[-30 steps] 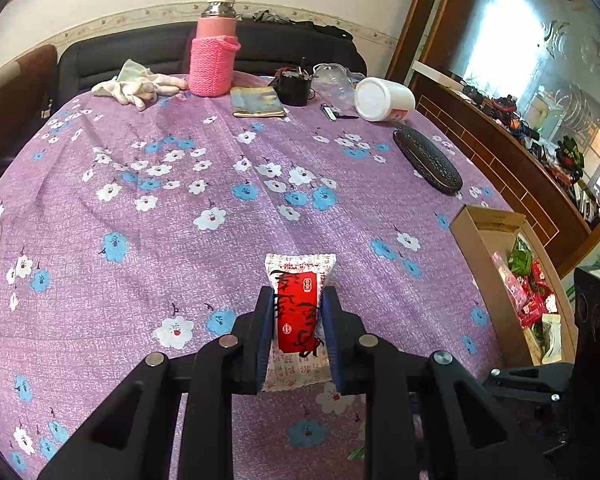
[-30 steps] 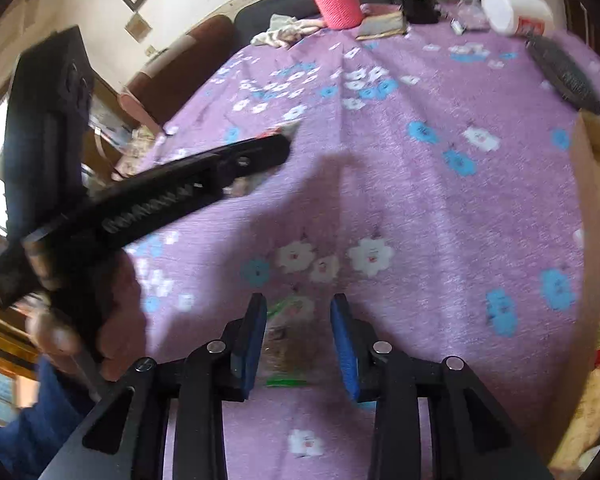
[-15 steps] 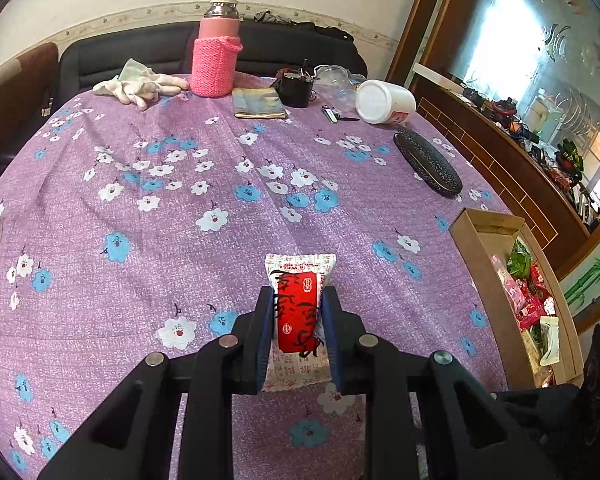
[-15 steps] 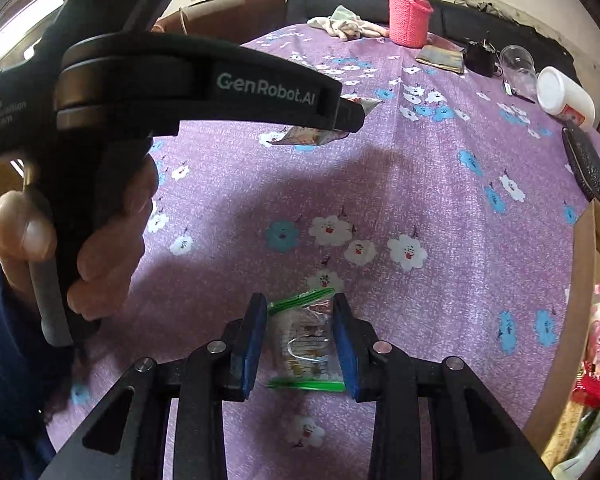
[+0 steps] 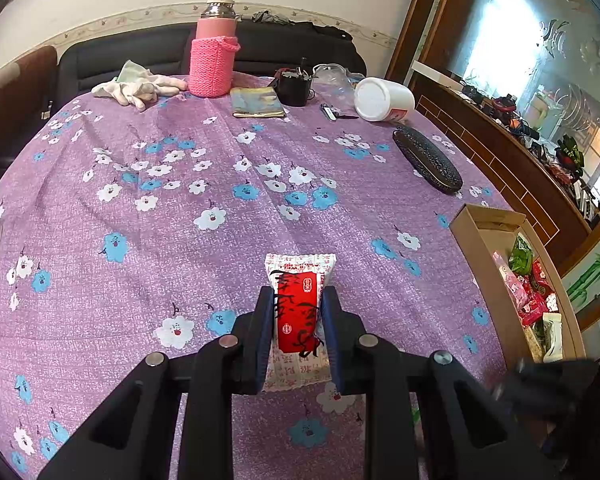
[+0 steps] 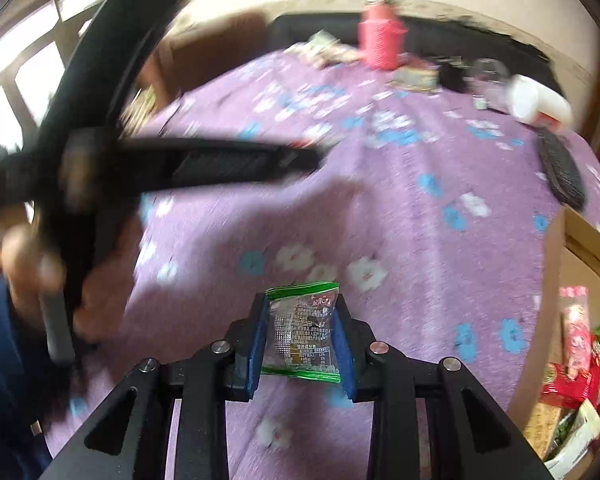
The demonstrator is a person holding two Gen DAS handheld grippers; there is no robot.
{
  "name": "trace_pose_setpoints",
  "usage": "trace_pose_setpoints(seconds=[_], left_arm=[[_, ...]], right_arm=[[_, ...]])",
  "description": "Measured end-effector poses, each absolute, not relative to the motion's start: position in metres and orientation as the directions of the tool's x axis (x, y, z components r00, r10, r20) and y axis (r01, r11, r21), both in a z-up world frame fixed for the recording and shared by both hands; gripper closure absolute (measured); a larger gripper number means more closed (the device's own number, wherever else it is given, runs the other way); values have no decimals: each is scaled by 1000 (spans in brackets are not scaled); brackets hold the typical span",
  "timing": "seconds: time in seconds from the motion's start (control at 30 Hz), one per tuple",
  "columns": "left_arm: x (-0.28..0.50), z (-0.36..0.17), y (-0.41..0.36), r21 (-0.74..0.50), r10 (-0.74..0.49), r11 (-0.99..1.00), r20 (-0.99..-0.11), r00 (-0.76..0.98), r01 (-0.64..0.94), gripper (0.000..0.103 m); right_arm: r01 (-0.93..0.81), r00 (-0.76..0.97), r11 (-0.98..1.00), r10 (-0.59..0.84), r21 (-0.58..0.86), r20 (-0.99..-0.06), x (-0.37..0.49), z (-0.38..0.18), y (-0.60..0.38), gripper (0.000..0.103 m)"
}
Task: Organize snacks
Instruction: 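Grasp the green-edged clear packet on the cloth with the right tool, then hold both packets above the cloth with both tools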
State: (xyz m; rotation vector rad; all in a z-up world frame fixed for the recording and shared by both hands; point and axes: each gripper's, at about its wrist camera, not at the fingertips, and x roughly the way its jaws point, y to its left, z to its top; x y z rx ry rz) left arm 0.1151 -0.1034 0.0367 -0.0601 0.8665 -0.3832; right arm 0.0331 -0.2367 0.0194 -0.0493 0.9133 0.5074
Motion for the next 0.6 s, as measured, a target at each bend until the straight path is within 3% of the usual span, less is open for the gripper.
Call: trace_pose_setpoints(seconds=[0.27,0.6], left_arm=[[112,35,-112,-186,-349,929,-734,583,321,80],[111,33,-116,-181,-348,927,-739,577,327,80]], right_arm=[[-226,597,931,365,286,-714,52,29,-283,70],[-199,606,932,361,303,-709,48,31,-281,70]])
